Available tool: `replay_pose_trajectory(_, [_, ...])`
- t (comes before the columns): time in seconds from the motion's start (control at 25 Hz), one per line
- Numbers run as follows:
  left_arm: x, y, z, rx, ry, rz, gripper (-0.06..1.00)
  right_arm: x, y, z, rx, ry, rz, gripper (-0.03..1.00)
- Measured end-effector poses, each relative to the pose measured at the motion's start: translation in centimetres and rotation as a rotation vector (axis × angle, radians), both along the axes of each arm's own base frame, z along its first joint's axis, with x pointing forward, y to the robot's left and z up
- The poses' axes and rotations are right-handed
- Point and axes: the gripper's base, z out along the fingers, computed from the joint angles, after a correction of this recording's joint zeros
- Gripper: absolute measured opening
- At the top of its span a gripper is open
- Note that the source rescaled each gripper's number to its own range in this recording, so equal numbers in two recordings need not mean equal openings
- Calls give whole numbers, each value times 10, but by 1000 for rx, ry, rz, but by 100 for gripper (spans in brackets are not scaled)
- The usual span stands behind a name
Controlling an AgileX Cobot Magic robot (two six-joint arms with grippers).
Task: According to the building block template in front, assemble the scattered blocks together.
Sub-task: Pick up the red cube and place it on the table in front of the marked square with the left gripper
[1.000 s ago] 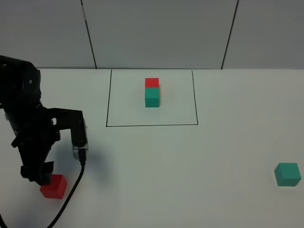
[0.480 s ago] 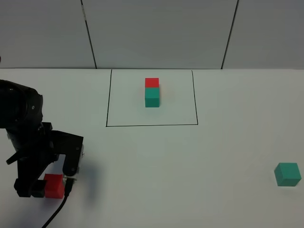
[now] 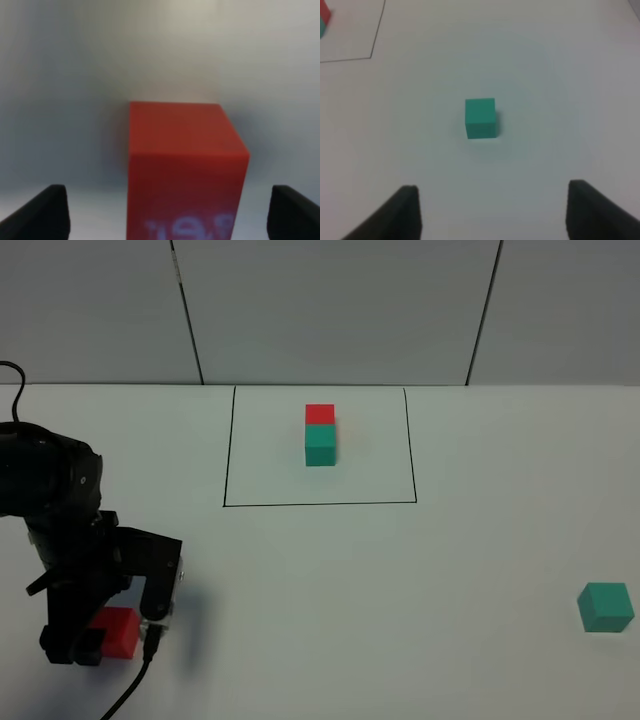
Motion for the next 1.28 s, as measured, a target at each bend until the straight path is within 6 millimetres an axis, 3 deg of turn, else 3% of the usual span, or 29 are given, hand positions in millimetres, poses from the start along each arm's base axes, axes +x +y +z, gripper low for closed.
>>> replay_pose_trajectory(0.84, [3,1,-9,18,-2,-31,88,0,0,0,0,0,0,56])
replay_pose_trajectory(1.28, [7,-1,-24,1,-8,-28,88,0,0,0,0,0,0,56])
